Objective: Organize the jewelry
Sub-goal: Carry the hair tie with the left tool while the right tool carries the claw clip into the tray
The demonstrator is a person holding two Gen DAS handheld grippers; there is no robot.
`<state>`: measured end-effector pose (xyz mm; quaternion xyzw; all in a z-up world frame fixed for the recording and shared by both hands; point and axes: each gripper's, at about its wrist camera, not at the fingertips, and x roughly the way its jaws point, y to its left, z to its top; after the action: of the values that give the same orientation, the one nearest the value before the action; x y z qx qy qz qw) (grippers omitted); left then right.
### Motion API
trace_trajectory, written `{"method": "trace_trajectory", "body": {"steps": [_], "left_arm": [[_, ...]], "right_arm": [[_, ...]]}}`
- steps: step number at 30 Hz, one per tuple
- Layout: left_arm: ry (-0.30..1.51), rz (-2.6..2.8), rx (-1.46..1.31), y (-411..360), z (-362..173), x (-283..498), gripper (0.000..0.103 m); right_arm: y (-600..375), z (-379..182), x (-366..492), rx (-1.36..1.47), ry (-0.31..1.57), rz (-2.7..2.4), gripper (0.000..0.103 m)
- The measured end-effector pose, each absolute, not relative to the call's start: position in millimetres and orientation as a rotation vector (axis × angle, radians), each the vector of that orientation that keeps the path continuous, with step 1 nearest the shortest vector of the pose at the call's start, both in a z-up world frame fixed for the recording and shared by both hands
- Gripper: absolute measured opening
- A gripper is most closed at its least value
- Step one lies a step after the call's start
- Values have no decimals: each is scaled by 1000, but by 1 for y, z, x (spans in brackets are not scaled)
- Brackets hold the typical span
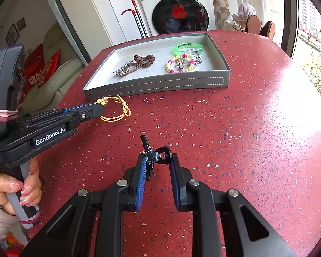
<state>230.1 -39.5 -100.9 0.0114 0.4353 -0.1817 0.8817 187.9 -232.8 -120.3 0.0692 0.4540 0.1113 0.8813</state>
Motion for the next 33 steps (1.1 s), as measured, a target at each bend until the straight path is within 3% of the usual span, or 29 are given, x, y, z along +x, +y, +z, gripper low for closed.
{"method": "trace_trajectory", "body": {"steps": [33], "left_arm": [[795,-385,-18,-13,-56,240,31]], "right_arm": [[-252,-71,228,182,887,205,24]]}}
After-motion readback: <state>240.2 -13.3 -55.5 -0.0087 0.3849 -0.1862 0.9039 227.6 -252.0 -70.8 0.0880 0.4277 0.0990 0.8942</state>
